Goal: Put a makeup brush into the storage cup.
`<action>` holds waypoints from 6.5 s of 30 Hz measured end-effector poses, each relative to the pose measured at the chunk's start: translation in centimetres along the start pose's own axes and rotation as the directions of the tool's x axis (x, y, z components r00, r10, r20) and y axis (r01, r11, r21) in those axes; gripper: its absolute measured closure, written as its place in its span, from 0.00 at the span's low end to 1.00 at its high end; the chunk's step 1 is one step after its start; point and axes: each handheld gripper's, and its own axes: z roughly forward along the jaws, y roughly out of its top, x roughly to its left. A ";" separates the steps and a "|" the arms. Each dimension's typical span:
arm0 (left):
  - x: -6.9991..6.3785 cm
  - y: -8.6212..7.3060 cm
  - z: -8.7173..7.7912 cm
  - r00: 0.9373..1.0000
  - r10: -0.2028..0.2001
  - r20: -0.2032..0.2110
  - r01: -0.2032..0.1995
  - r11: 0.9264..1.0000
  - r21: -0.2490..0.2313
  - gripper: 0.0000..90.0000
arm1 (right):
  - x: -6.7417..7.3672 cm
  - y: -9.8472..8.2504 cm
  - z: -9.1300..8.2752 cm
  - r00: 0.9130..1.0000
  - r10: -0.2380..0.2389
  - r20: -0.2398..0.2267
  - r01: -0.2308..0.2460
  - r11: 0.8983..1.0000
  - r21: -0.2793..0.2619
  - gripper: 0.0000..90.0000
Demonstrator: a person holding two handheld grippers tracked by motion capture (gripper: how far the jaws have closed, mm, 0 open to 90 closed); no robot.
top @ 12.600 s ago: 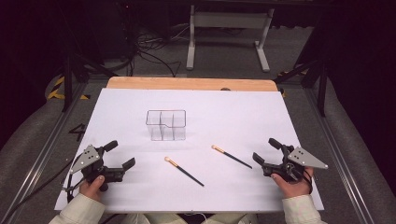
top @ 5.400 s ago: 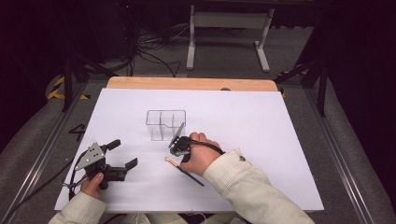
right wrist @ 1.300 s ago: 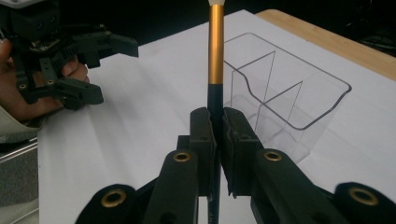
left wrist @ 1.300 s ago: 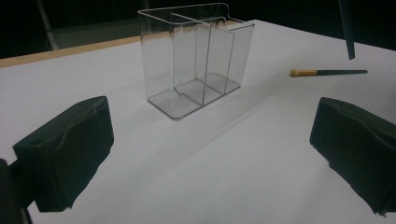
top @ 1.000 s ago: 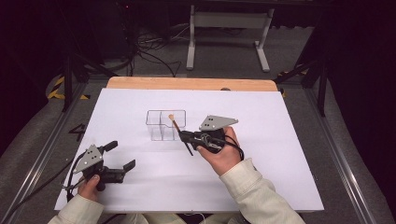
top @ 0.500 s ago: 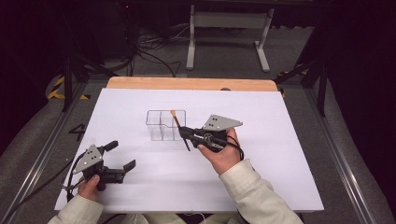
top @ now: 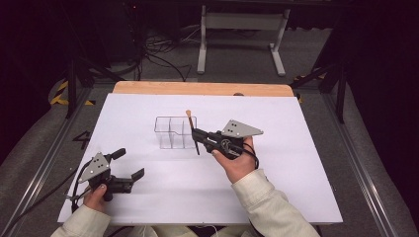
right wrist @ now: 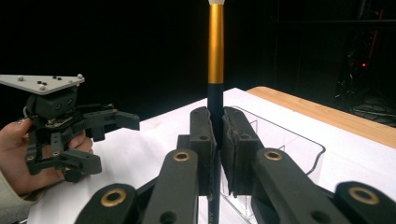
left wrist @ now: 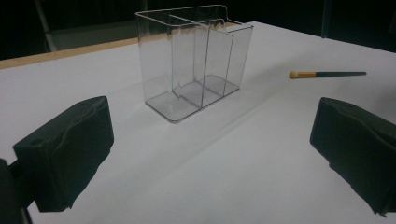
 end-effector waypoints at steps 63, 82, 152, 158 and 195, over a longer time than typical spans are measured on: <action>0.1 -0.1 -0.3 1.000 0.002 0.017 -0.002 1.000 -0.001 0.00 | -2.6 3.3 8.4 0.997 -0.012 0.080 0.014 1.000 -0.016 0.93; 0.1 -0.1 -0.4 1.000 0.003 0.019 -0.003 1.000 -0.004 0.00 | -3.5 2.2 10.2 0.996 0.008 0.093 -0.008 1.000 0.004 0.93; 0.1 0.0 0.0 1.000 -0.003 0.004 0.003 1.000 0.009 0.00 | -2.5 3.3 -2.7 0.998 0.034 0.061 -0.041 0.994 0.102 0.34; 0.1 -0.1 0.0 1.000 -0.003 0.005 0.003 1.000 0.010 0.00 | -2.9 3.1 -3.6 0.998 0.025 0.058 -0.033 0.989 0.142 0.34; 0.1 -0.1 0.1 1.000 0.002 0.006 -0.002 1.000 0.018 0.00 | -5.2 5.0 -6.5 0.992 -0.091 0.086 0.027 0.827 0.562 0.27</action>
